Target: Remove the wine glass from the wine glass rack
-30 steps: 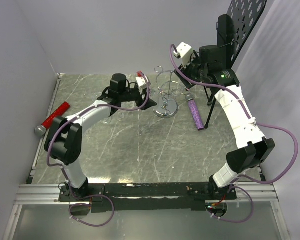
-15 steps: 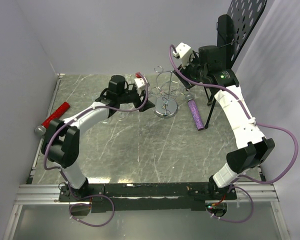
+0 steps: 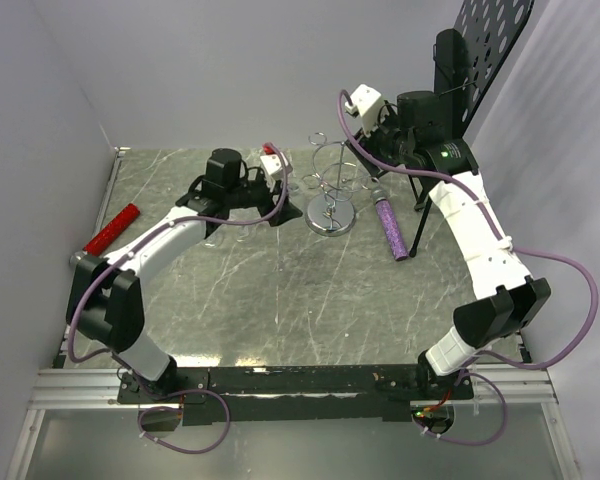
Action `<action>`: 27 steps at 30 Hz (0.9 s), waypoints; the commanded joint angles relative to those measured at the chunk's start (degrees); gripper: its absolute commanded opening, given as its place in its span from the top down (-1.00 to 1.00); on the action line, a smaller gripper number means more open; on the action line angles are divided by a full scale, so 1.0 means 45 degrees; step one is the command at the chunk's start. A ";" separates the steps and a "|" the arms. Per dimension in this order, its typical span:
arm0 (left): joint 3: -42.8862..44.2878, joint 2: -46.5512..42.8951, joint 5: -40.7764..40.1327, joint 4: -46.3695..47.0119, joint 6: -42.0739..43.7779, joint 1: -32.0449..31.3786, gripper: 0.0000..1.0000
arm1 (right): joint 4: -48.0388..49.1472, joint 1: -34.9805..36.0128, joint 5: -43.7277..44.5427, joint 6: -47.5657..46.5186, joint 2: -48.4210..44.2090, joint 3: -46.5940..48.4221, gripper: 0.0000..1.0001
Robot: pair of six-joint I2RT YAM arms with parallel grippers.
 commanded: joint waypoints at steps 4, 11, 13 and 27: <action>0.1227 -0.1876 0.0241 0.0001 -0.2997 0.0624 0.99 | 0.1370 0.0122 -0.0578 0.0667 -0.1238 -0.0592 -0.38; 0.2867 -0.1547 0.3305 0.0505 -0.6966 0.1738 0.99 | 0.7867 0.0355 -0.3781 0.1314 -0.5336 -0.7189 -0.40; 0.3239 -0.1176 0.4399 0.0840 -0.8176 0.1934 0.99 | 0.8887 0.0629 -0.3764 0.1684 -0.5963 -0.8170 -0.40; 0.3338 0.0466 0.7411 0.5819 -1.4645 0.2676 0.99 | 1.4220 0.3949 -0.2203 -0.1731 -0.6123 -1.1473 -0.42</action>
